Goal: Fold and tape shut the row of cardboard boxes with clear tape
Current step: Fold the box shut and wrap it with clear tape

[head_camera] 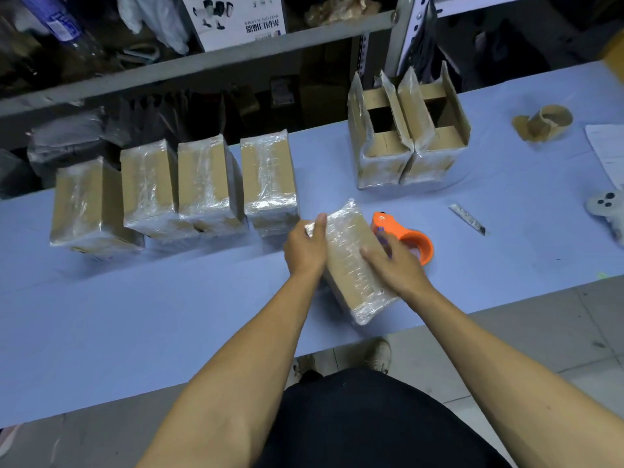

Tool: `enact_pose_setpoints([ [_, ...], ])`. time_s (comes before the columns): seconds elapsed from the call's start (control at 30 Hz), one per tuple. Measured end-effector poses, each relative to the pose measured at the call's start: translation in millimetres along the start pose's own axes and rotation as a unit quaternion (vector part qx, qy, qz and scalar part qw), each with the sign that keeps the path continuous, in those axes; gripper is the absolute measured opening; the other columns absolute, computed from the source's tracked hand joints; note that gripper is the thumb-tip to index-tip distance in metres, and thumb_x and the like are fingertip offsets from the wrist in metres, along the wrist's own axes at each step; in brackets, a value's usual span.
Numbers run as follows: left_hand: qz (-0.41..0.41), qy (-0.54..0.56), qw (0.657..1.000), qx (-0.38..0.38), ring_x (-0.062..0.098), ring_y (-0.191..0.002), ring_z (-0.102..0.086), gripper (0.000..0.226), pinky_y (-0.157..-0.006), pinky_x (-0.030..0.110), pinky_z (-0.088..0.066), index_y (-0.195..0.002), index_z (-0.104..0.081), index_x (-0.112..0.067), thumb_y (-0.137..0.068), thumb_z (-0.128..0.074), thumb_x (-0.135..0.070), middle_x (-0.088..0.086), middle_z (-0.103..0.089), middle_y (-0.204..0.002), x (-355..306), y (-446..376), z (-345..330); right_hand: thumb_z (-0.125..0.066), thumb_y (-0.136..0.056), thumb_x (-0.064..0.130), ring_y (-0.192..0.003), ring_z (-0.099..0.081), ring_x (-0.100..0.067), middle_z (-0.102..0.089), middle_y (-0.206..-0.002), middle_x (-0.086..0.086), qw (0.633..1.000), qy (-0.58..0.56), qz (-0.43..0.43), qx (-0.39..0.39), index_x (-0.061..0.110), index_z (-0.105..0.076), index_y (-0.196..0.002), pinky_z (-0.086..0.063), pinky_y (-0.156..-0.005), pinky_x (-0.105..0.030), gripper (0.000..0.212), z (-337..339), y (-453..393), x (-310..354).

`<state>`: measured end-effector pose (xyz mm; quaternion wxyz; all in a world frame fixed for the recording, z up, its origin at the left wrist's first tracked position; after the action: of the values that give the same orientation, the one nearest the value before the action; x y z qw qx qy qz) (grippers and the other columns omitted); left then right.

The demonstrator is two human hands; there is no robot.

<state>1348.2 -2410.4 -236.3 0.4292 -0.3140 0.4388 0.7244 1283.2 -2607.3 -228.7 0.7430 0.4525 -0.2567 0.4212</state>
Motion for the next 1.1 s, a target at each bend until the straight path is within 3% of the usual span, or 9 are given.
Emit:
enact_pose_setpoints([
  [0.13,0.061,0.008,0.998,0.004,0.029,-0.099,-0.066,0.041,-0.087,0.039,-0.052,-0.094,-0.066,-0.016,-0.096,-0.056,-0.056,0.002,-0.069,-0.093,38,4,7,-0.055,-0.093,0.054,-0.086,-0.062,-0.012,-0.066,-0.089,0.013,0.997,0.060,0.028,0.044,0.031,-0.062,-0.095,-0.042,-0.069,-0.024,0.024,-11,10,-18],
  [0.3,-0.010,0.044,0.997,0.059,0.010,-0.090,-0.070,0.018,-0.079,0.027,-0.055,-0.099,-0.071,-0.026,-0.089,-0.075,-0.041,-0.009,-0.074,-0.094,35,-1,20,-0.052,-0.093,0.058,-0.102,-0.061,-0.018,-0.066,-0.101,0.013,0.991,0.125,0.043,0.011,0.032,-0.064,-0.115,-0.039,-0.070,-0.022,0.036,-6,6,-12],
  [0.4,0.011,0.049,0.997,-0.054,0.013,-0.082,-0.066,0.023,-0.071,0.027,-0.050,-0.100,-0.071,-0.022,-0.091,-0.071,-0.043,-0.007,-0.071,-0.088,45,7,46,-0.061,-0.089,0.052,-0.112,-0.058,-0.024,-0.062,-0.121,-0.002,0.987,0.095,0.021,-0.125,0.019,-0.058,-0.130,-0.038,-0.078,-0.028,0.053,17,7,-10],
  [0.5,0.072,0.071,0.988,-0.116,0.018,-0.081,-0.064,0.029,-0.066,0.028,-0.049,-0.090,-0.063,-0.020,-0.090,-0.071,-0.047,-0.005,-0.067,-0.087,59,20,61,-0.067,-0.088,0.044,-0.100,-0.058,-0.023,-0.061,-0.110,-0.004,0.990,-0.025,-0.026,-0.133,0.012,-0.050,-0.124,-0.039,-0.076,-0.030,0.051,11,10,-18],
  [0.67,0.081,0.027,0.996,-0.005,0.005,-0.073,-0.065,0.041,-0.050,0.016,-0.047,-0.115,-0.055,-0.023,-0.087,-0.072,-0.047,-0.006,-0.063,-0.097,65,19,63,-0.051,-0.099,0.031,-0.097,-0.058,-0.025,-0.065,-0.109,-0.006,0.991,-0.045,-0.017,-0.127,0.013,-0.060,-0.116,-0.041,-0.078,-0.032,0.027,-1,10,-9],
  [0.77,0.060,0.070,0.993,0.070,0.013,-0.106,-0.063,0.061,-0.082,0.023,-0.053,-0.141,-0.050,-0.026,-0.088,-0.077,-0.036,-0.006,-0.059,-0.124,54,9,59,-0.048,-0.101,0.025,-0.111,-0.058,-0.029,-0.066,-0.119,-0.009,0.995,-0.011,0.001,-0.098,0.010,-0.063,-0.124,-0.042,-0.088,-0.033,0.031,2,3,-1],
  [0.83,0.031,0.042,0.994,0.101,0.017,-0.108,-0.066,0.041,-0.091,0.030,-0.053,-0.125,-0.067,-0.023,-0.087,-0.078,-0.030,-0.004,-0.067,-0.122,48,8,55,-0.046,-0.102,0.023,-0.114,-0.058,-0.031,-0.067,-0.118,-0.011,0.997,0.015,0.017,-0.078,0.009,-0.064,-0.124,-0.038,-0.084,-0.029,0.032,1,0,6],
  [0.93,0.004,0.000,0.997,0.071,0.012,-0.091,-0.072,0.011,-0.075,0.025,-0.053,-0.091,-0.075,-0.031,-0.084,-0.080,-0.037,-0.013,-0.075,-0.092,49,19,60,-0.054,-0.098,0.026,-0.112,-0.058,-0.030,-0.065,-0.117,-0.010,0.991,-0.013,0.007,-0.134,0.007,-0.060,-0.122,-0.044,-0.091,-0.036,0.031,7,1,10],
  [1.1,0.006,-0.079,0.992,0.102,0.005,-0.081,-0.067,0.023,-0.070,0.026,-0.054,-0.081,-0.072,-0.025,-0.078,-0.078,-0.047,-0.014,-0.072,-0.083,61,43,56,-0.060,-0.095,0.023,-0.096,-0.060,-0.028,-0.067,-0.103,-0.011,0.981,-0.063,0.000,-0.184,0.007,-0.063,-0.108,-0.047,-0.086,-0.042,0.021,7,3,2],
])
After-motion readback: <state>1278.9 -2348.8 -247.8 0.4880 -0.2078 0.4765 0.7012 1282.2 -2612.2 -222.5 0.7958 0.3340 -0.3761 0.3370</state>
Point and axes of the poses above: each hand's wrist, its own y-axis away from the middle knuckle, its own z-axis out of the back of the hand, x = y × z, the point moved 8 cm from there along -y, towards the middle knuckle
